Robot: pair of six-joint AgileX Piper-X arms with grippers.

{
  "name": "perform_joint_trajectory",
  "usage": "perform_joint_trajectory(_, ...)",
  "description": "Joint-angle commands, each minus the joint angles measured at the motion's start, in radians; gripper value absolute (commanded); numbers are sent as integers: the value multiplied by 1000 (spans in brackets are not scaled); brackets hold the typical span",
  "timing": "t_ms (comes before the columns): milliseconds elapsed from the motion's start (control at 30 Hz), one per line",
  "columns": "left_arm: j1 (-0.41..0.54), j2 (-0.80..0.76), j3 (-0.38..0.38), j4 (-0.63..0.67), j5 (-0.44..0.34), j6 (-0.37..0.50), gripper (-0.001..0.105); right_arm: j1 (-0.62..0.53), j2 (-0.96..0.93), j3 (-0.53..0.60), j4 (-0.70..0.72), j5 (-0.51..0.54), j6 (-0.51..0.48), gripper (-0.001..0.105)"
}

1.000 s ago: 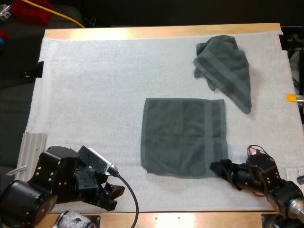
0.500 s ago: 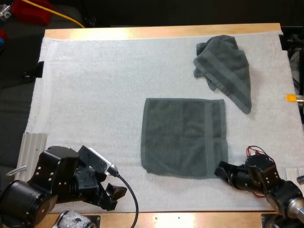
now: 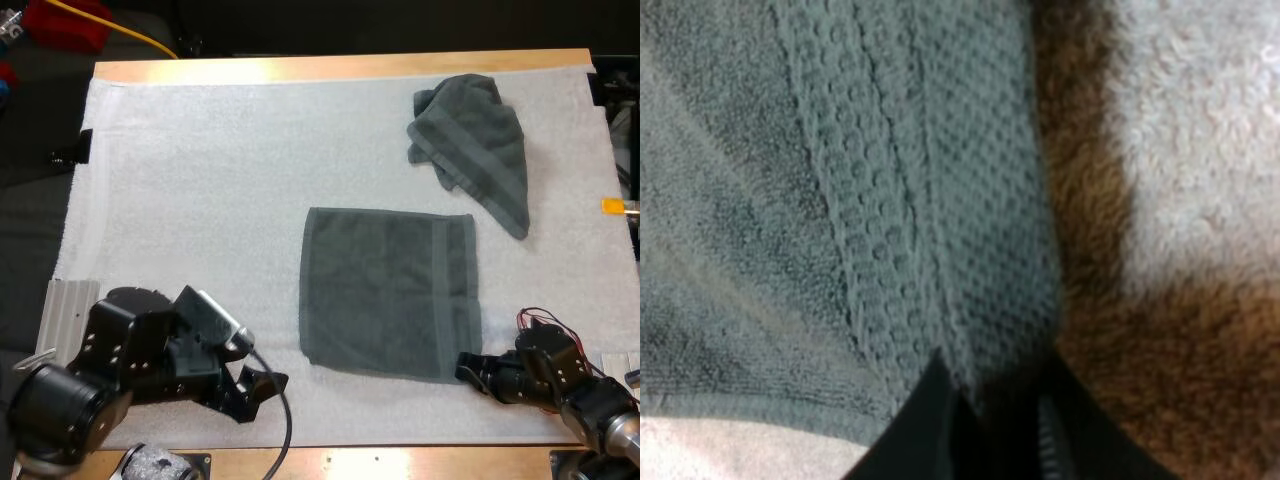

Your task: Pick towel from pile, fold and stack

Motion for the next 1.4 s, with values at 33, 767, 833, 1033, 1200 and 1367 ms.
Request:
perform_joint_trajectory(33,-1,23,49,-59,11,-41,69,-3,-4,-6,21,-1,-13,8)
perform_joint_trajectory(767,-1,66,401,-484,-28,-243,69,-3,-4,-6,21,-24,-19,8)
perform_joint_trajectory(833,-1,85,413,-512,-28,-252,69,-3,-4,-6,21,-24,-19,8)
perform_joint_trajectory(1033,-1,181,427,-573,-27,-270,69,-3,-4,-6,21,-31,-19,8)
perform_joint_trajectory(1200,-1,262,427,-604,-27,-270,69,-3,-4,-6,21,-31,-19,8)
perform_joint_trajectory(1367,-1,350,427,-647,-26,-270,69,-3,-4,-6,21,-31,-19,8)
